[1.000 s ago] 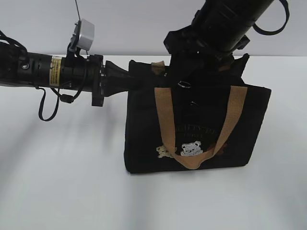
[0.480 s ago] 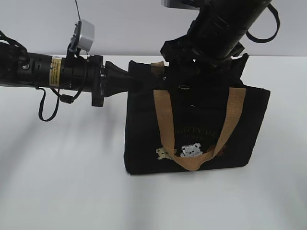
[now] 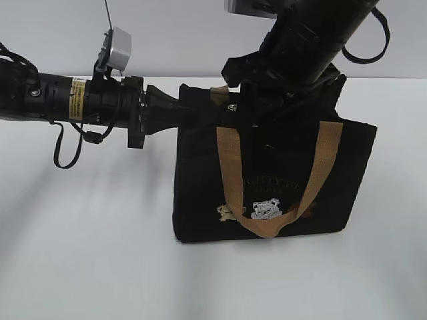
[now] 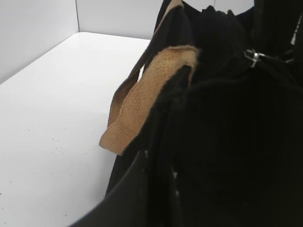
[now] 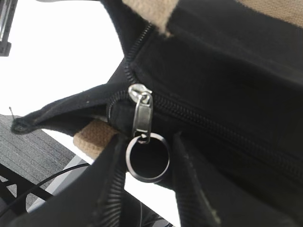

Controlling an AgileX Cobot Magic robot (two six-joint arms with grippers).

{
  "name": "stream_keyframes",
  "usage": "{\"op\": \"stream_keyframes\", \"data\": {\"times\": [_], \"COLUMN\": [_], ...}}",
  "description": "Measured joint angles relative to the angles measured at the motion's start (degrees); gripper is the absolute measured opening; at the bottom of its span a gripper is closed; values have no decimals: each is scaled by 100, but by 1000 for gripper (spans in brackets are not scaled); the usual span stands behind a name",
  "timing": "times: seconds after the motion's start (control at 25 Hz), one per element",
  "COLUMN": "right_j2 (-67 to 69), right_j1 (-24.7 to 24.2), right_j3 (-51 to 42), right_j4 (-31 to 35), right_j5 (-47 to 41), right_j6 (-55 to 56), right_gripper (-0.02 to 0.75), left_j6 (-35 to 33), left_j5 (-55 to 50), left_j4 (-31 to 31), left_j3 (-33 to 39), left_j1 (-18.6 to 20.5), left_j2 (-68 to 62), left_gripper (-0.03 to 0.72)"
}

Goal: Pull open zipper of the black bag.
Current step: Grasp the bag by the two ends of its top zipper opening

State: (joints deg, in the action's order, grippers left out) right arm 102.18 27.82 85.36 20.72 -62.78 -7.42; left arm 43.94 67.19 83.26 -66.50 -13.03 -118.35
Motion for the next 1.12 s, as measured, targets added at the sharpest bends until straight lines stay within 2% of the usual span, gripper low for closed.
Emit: {"op": "stream_keyframes", "data": {"times": [0.52,1.12], "right_j2": [-41,-260], "right_j1": [0,-13], "right_j3": [0,0], "right_j4": [-19,-816], "right_j5": [-19,-192], "right_j6": [42,543], "right_gripper": [227,224], "left_j6": [0,0], "left_j5": [4,46], "left_j4": [0,-5], "left_j3": [0,0], "left_j1": [0,0], "left_j2": [0,0], "left_gripper": [25,25]}}
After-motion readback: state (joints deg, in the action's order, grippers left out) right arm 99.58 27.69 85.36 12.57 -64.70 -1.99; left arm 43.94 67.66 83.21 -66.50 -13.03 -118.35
